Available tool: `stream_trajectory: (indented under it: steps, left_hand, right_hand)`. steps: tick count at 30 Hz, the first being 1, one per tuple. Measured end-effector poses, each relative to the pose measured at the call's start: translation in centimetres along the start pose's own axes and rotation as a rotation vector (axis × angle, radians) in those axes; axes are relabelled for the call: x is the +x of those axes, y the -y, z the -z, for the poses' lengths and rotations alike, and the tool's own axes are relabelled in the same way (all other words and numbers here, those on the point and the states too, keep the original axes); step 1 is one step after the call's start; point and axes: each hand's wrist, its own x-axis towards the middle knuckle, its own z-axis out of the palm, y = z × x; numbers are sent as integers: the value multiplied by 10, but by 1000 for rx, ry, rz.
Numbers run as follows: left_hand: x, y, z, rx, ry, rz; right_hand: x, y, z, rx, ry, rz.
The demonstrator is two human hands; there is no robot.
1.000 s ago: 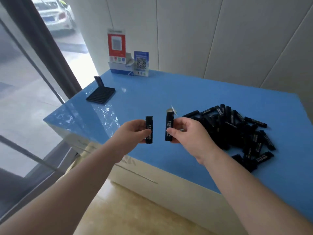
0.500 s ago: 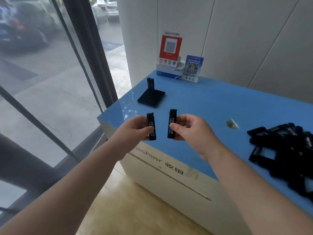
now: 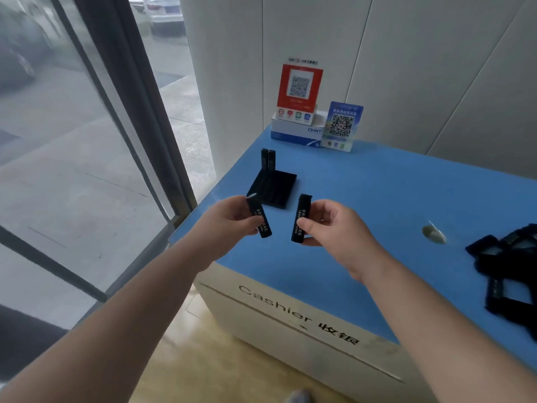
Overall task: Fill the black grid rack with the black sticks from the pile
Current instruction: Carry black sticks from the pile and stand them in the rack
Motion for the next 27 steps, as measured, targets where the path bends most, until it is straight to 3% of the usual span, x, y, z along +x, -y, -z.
stream_trajectory:
  steps: [11, 20, 27]
  left_hand:
    - [114, -18, 35, 122, -76, -102]
    - [223, -28, 48, 246, 32, -336]
    - [291, -15, 37, 421, 227, -470]
  right_hand:
    - [114, 13, -2, -3, -58, -12]
    - [184, 4, -11, -57, -286, -43]
    - [216, -7, -16, -51, -436, -96]
